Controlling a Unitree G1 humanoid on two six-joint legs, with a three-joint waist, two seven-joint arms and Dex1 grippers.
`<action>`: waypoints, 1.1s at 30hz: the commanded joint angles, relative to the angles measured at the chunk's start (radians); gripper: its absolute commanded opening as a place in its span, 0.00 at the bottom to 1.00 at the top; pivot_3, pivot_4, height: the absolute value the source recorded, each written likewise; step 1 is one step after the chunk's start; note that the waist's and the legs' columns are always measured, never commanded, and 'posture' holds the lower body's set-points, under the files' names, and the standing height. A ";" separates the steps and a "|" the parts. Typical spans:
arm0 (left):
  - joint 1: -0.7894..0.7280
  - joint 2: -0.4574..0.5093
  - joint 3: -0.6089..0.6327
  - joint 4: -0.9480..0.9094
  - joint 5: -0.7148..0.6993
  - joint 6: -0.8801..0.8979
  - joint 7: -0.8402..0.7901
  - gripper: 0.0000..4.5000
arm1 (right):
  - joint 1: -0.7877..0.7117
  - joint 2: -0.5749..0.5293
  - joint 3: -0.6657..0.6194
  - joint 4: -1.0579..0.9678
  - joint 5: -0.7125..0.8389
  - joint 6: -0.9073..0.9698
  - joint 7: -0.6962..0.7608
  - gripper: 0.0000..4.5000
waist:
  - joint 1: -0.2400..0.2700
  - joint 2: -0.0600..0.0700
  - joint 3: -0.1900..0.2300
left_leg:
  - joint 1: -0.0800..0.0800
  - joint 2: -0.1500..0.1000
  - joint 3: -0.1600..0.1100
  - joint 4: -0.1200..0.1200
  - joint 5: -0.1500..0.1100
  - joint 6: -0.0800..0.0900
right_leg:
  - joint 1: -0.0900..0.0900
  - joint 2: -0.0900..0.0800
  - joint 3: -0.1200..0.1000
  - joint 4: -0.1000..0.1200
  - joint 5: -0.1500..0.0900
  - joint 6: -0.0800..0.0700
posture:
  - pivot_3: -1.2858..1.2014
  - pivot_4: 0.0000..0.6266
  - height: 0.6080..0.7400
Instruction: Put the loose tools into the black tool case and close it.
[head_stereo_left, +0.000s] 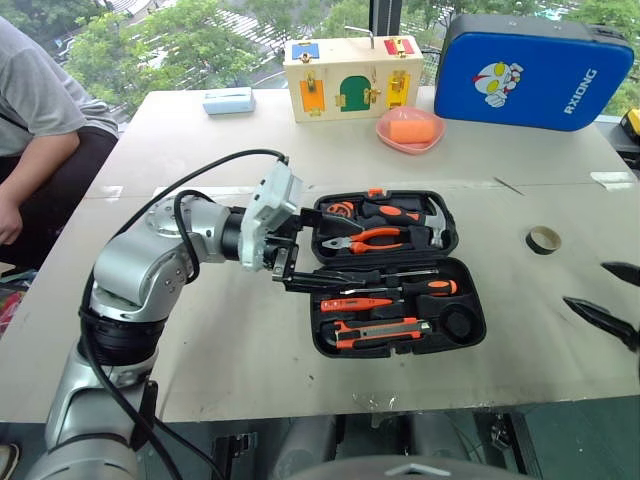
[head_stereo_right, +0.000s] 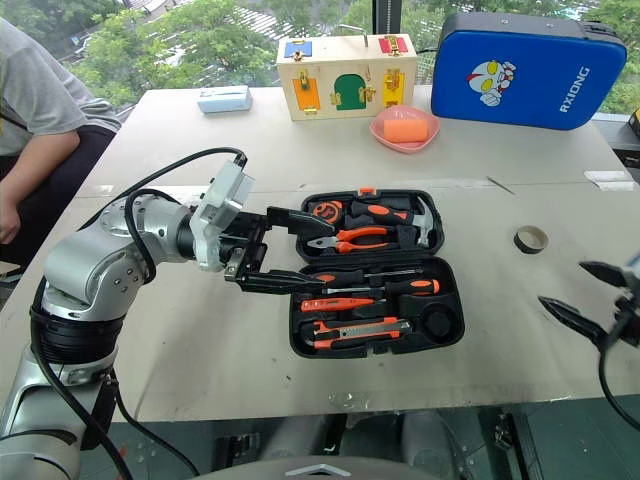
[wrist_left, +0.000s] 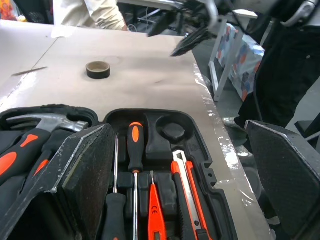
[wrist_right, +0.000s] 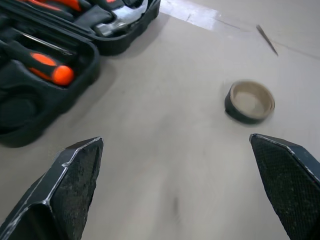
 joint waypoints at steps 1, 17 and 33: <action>0.014 0.016 0.014 -0.056 -0.017 0.004 0.020 0.99 | -0.147 -0.043 0.123 0.101 -0.086 -0.010 -0.048 1.00 | 0.000 0.000 0.000 | 0.000 0.000 0.000 0.000 0.000 0.000 | 0.000 0.000 0.000 0.000 0.000 0.000 | 0.52 0.24 0.96; 0.038 0.034 0.020 -0.112 -0.020 0.003 0.075 1.00 | -0.634 -0.004 0.519 0.577 -0.365 -0.137 -0.052 0.50 | -0.013 0.002 0.001 | -0.001 0.001 -0.001 -0.002 0.000 -0.001 | -0.001 0.001 -0.001 -0.004 0.000 0.000 | 0.52 0.24 0.96; 0.016 -0.005 -0.004 -0.076 0.015 -0.055 0.097 1.00 | -0.710 0.017 0.518 0.663 -0.369 -0.175 -0.008 0.00 | -0.012 0.002 0.001 | -0.001 0.000 0.000 -0.002 0.000 -0.001 | -0.001 0.001 0.000 -0.004 0.000 0.000 | 0.52 0.24 0.96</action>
